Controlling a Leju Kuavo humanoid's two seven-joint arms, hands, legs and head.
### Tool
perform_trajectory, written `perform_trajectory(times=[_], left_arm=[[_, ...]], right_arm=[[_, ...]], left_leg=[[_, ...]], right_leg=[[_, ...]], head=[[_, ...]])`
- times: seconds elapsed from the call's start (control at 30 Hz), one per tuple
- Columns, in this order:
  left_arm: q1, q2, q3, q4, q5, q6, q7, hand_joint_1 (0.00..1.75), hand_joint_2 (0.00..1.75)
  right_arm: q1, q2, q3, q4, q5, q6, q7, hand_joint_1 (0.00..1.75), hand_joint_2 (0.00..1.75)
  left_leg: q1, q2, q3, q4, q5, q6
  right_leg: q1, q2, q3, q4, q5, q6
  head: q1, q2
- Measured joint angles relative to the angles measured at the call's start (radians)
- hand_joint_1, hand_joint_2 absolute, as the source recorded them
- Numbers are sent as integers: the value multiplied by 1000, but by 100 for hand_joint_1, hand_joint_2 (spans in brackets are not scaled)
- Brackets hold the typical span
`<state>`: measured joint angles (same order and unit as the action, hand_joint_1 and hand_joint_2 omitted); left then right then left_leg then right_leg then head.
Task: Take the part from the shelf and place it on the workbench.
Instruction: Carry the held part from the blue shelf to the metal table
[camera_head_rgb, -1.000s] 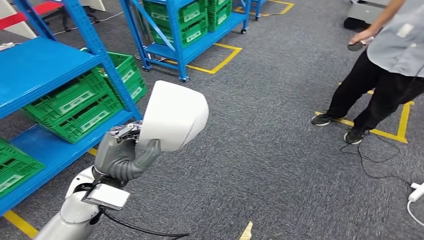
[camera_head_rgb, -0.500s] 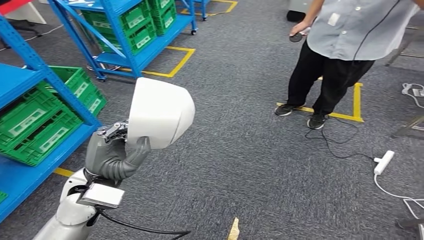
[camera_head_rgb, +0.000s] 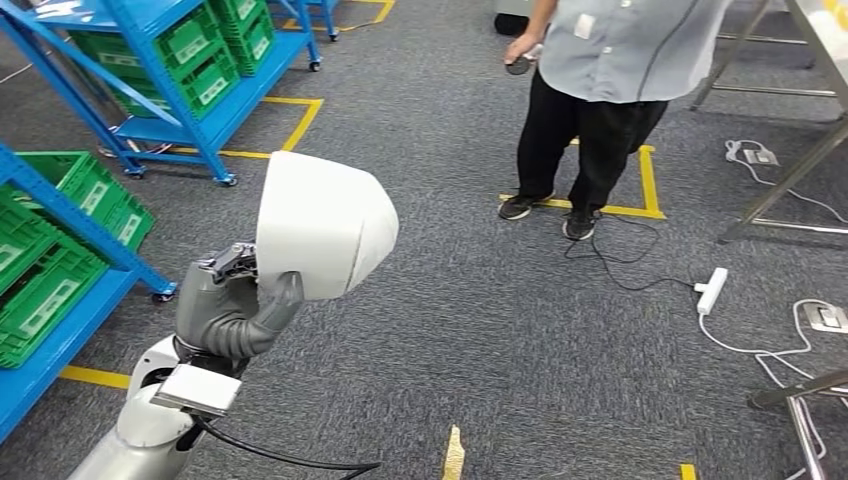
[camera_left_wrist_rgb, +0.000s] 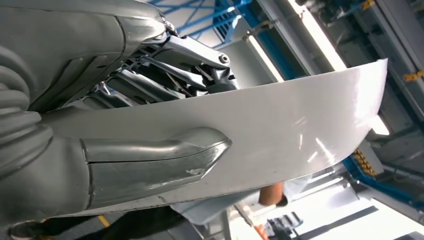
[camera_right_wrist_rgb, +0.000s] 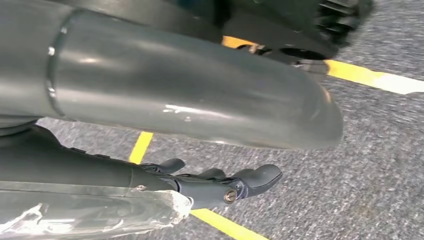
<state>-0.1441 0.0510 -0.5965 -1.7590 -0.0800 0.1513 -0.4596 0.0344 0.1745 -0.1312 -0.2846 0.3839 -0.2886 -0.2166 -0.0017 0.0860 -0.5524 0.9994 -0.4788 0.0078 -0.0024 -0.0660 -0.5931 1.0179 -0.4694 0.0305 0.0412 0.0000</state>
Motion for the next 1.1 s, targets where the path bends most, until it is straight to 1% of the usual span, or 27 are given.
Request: perform_trajectory(times=[0.03,0.07,0.1,0.13,0.2,0.23,0.27,0.3,0.33,0.37,0.4,0.47,0.53,0.57,0.6,0.63,0.67,0.73,0.77,0.8,0.83,0.87,0.9,0.97,1.0,1.03,1.1], left_arm=[[-1,-1,0,0,0,3,2,175,175],[-2,-3,0,0,0,6,3,175,175],[-4,-5,0,0,-1,8,5,175,175],[-6,-6,1,0,-1,9,7,175,175],[-9,-7,2,0,0,10,15,175,175],[-9,-7,2,0,0,8,20,175,175],[-10,-5,3,0,-1,5,25,175,175],[-11,-3,3,0,-1,0,31,175,175],[-14,0,3,0,-1,-8,36,175,175],[-18,4,3,0,-1,-16,40,175,175],[-23,7,3,0,-1,-23,44,175,175],[-33,14,4,0,-5,-36,47,175,175],[-43,23,6,0,-17,-47,48,175,175],[-48,27,7,0,-23,-51,48,175,175],[-53,30,7,0,-28,-53,49,175,175],[-57,32,8,0,-32,-55,49,175,175],[-60,33,8,-1,-36,-56,49,175,175],[-61,39,9,-2,-45,-59,48,175,175],[-60,42,9,-2,-50,-61,48,175,175],[-60,46,9,-2,-54,-63,48,175,175],[-60,49,9,-2,-58,-64,49,175,175],[-60,51,9,-2,-61,-64,48,175,175],[-60,53,9,-2,-64,-64,48,175,175],[-60,56,9,-2,-71,-64,48,175,175],[-61,58,9,-2,-75,-64,48,175,175],[-61,60,10,-3,-78,-64,48,175,175],[-61,63,10,-4,-83,-64,47,175,175]], right_arm=[[0,0,0,-1,-1,0,0,0,0],[2,0,0,-2,-2,0,0,0,0],[5,0,0,-3,-3,0,1,0,0],[7,0,0,-3,-4,-1,1,0,0],[7,0,0,-5,-5,-1,2,0,0],[5,1,0,-5,-6,-1,2,0,0],[5,1,0,-5,-6,-1,2,0,0],[5,1,0,-5,-6,-1,4,0,0],[7,1,0,-5,-6,0,5,0,0],[8,1,0,-5,-6,1,7,0,0],[8,1,0,-6,-6,2,7,0,0],[7,2,0,-6,-6,4,8,0,0],[6,3,0,-7,-6,7,7,0,0],[6,3,0,-7,-6,9,7,0,0],[8,3,0,-7,-6,10,7,0,0],[9,2,0,-7,-6,11,7,0,0],[9,2,0,-7,-6,11,7,0,0],[5,2,0,-7,-7,12,6,0,0],[3,2,0,-7,-7,13,5,0,0],[2,2,0,-7,-7,14,5,0,0],[3,2,0,-7,-7,14,5,0,0],[4,2,0,-7,-7,14,5,0,0],[5,2,0,-7,-7,15,5,0,0],[4,1,0,-7,-7,15,5,0,0],[1,1,0,-7,-7,16,4,0,0],[0,1,0,-7,-7,16,4,0,0],[1,1,0,-7,-7,18,4,0,0]], left_leg=[[-3,9,1,1,-1,-4],[-2,17,3,1,-3,-8],[0,18,5,4,-8,-14],[2,5,3,15,-20,-20],[7,-41,-29,95,-72,-29],[8,-60,-59,159,-105,-31],[8,-69,-91,223,-131,-30],[8,-72,-114,266,-139,-29],[8,-74,-123,277,-129,-26],[8,-78,-114,252,-100,-21],[7,-88,-91,197,-61,-15],[8,-134,-38,77,-3,1],[7,-162,-14,21,6,7],[7,-156,-11,12,4,8],[8,-146,-9,5,6,9],[9,-135,-7,-2,9,11],[12,-123,-4,-8,13,14],[12,-96,-2,-13,14,18],[12,-82,-2,-12,14,19],[11,-68,-2,-12,13,20],[11,-55,-2,-12,12,19],[11,-42,-2,-11,10,17],[12,-31,0,-11,8,14],[8,-11,5,-9,2,5],[5,-3,7,-7,-1,0],[2,5,8,-5,-3,-4],[0,22,11,-3,-6,-13]], right_leg=[[3,3,2,-5,-3,-8],[2,16,0,-5,-2,-16],[1,26,0,-6,-1,-22],[0,37,1,-7,1,-27],[-3,59,3,-9,5,-38],[-3,71,2,-9,5,-41],[-2,84,2,-8,6,-43],[-1,98,2,-8,6,-44],[1,111,2,-8,7,-44],[2,125,2,-8,7,-45],[3,139,3,-8,8,-44],[4,163,2,-6,10,-41],[1,183,-7,-5,14,-32],[0,194,-12,-6,17,-25],[-1,194,-18,-4,17,-19],[-1,177,-25,5,11,-14],[0,152,-38,30,-5,-9],[-1,94,-88,134,-62,1],[-4,82,-118,198,-92,6],[-6,77,-142,248,-110,10],[-8,74,-151,269,-112,15],[-11,70,-140,251,-95,18],[-13,60,-110,197,-64,20],[-11,17,-32,59,-14,18],[-10,2,-6,14,-3,13],[-7,-5,5,-6,-3,6],[-6,14,3,-6,-3,-9]], head=[[-1,0],[-2,0],[-2,0],[-3,0],[-6,0],[-8,0],[-8,0],[-9,0],[-9,0],[-9,0],[-9,0],[-8,0],[-9,0],[-11,0],[-12,0],[-10,0],[-6,0],[2,0],[4,0],[4,0],[4,0],[4,0],[4,0],[5,0],[3,0],[2,0],[-2,0]])
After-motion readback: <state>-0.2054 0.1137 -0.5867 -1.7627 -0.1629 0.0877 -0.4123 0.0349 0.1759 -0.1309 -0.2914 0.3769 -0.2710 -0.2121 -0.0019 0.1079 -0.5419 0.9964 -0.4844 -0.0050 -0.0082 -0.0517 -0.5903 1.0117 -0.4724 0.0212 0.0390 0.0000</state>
